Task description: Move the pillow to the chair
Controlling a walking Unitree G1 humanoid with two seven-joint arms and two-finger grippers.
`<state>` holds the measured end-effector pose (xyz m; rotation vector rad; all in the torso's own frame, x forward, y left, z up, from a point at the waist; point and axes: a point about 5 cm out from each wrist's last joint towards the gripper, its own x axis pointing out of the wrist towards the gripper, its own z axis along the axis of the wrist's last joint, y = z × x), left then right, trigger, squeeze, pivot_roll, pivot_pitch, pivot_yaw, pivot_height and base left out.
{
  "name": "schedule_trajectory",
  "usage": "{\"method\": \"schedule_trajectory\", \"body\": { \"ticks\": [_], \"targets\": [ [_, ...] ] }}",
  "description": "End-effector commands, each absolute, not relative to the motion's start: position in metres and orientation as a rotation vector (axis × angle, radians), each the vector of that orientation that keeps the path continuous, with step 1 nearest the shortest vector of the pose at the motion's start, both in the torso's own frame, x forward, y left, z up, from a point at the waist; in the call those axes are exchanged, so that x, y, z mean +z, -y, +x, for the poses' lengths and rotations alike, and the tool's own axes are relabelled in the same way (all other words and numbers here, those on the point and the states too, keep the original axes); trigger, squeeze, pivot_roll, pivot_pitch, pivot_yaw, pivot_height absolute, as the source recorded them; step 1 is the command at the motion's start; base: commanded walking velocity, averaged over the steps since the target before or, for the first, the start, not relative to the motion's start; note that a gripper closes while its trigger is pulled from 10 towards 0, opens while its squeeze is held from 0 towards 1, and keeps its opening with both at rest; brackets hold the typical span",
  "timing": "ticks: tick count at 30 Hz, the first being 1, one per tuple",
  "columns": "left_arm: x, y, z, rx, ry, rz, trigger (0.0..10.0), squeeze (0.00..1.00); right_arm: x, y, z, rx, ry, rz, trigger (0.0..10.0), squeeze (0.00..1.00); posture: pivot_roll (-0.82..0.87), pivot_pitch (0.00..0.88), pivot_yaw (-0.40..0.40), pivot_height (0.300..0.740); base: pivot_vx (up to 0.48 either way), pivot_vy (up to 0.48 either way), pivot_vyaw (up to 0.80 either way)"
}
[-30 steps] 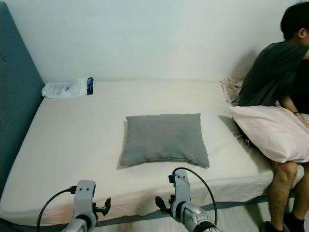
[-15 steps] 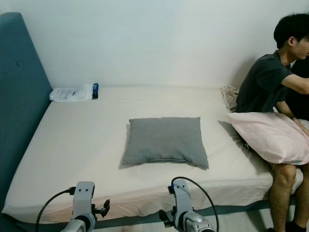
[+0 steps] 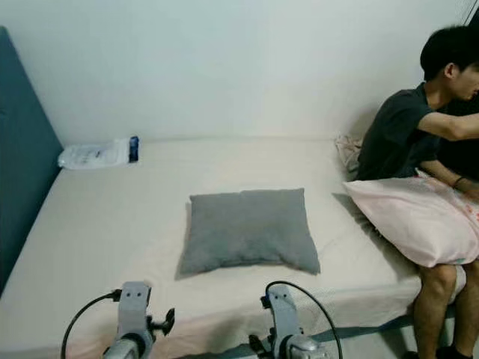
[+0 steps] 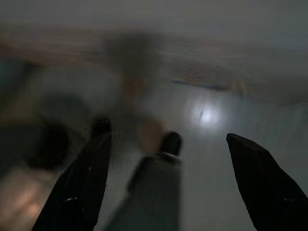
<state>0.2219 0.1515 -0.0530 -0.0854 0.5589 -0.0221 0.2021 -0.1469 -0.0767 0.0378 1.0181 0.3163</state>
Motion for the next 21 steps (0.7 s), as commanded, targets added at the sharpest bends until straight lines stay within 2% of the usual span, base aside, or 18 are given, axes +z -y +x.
{"method": "schedule_trajectory", "body": {
  "ticks": [1, 14, 18, 21],
  "targets": [
    [-0.060, -0.165, 0.210, 0.029, -0.596, -0.084, 10.0, 0.00, -0.073, 0.133, 0.209, 0.352, -0.992, 0.040, 10.0, 0.00, 0.06, 0.015, -0.102, 0.722, 0.000, 0.000, 0.00],
    [-0.063, -0.165, 0.206, 0.027, -0.615, -0.076, 10.0, 0.00, -0.077, 0.135, 0.202, 0.337, -1.008, 0.037, 10.0, 0.00, 0.06, 0.030, -0.095, 0.722, 0.000, 0.000, 0.00],
    [-0.063, -0.166, 0.205, 0.026, -0.615, -0.073, 10.0, 0.00, -0.065, 0.140, 0.223, 0.227, -0.923, 0.145, 10.0, 0.00, 0.06, 0.041, -0.089, 0.722, 0.000, 0.000, 0.00],
    [-0.062, -0.168, 0.206, 0.020, -0.604, -0.061, 10.0, 0.00, -0.040, 0.142, 0.259, 0.133, -0.780, 0.326, 10.0, 0.00, 0.05, 0.048, -0.079, 0.722, 0.000, 0.000, 0.00]
  ]
}}
